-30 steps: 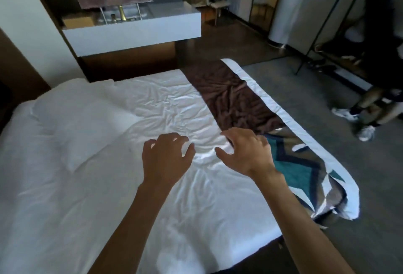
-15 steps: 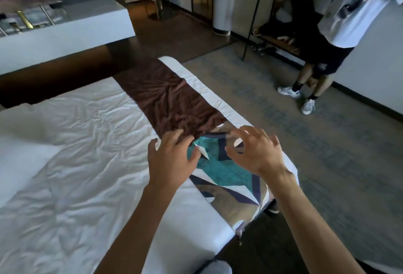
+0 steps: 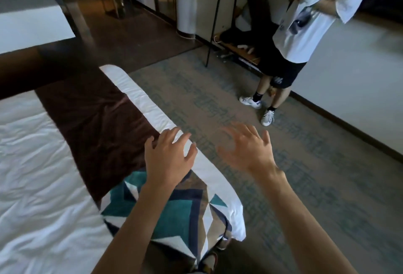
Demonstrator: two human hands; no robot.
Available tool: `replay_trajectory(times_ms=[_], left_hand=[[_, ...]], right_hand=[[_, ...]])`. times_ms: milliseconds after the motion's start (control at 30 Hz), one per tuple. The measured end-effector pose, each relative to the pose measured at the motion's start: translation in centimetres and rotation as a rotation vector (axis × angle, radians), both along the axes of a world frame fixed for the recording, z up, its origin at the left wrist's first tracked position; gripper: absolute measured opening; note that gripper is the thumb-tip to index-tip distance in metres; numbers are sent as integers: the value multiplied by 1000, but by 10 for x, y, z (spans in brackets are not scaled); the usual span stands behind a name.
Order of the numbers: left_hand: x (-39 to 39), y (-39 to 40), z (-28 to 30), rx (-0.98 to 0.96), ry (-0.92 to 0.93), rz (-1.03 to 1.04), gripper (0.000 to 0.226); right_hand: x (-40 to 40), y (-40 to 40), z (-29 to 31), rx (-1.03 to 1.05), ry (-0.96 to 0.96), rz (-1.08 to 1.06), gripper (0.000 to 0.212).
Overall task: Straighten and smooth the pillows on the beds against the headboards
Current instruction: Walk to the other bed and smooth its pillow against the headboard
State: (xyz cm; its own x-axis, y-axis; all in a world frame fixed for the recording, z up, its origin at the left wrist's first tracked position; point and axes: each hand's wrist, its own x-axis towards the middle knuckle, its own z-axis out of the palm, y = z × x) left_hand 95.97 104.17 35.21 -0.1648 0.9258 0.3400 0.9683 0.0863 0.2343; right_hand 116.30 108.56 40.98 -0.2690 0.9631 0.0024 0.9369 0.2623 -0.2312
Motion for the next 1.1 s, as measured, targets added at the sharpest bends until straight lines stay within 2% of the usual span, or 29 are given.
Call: replay_trajectory(times_ms=[300,433,633,733,833,1000,1100], left_hand=[[98,153,0,-12,-59,48,43],[132,221,-20,-92,-113,156,44],[178,303,-33,8,-126,370,35],[182,337,-32,18,-92,448,32],[171,372,-31,26,-70,534,34],[125,435,-33,85,-18,665,33],[80,482,-38,132,28,698,33]], right_hand=[[98,170,2,-72,31,59,62],[125,262,-10,-80,-21,182,64],[143,380,-12,-153,-72,385,66],[138,432,-15,-161,-45,434,67],[119,481,-23,-123,-8,516,80],[58,560,-29,-70,42,684,90],[4,611,-31,-67,7,725,82]])
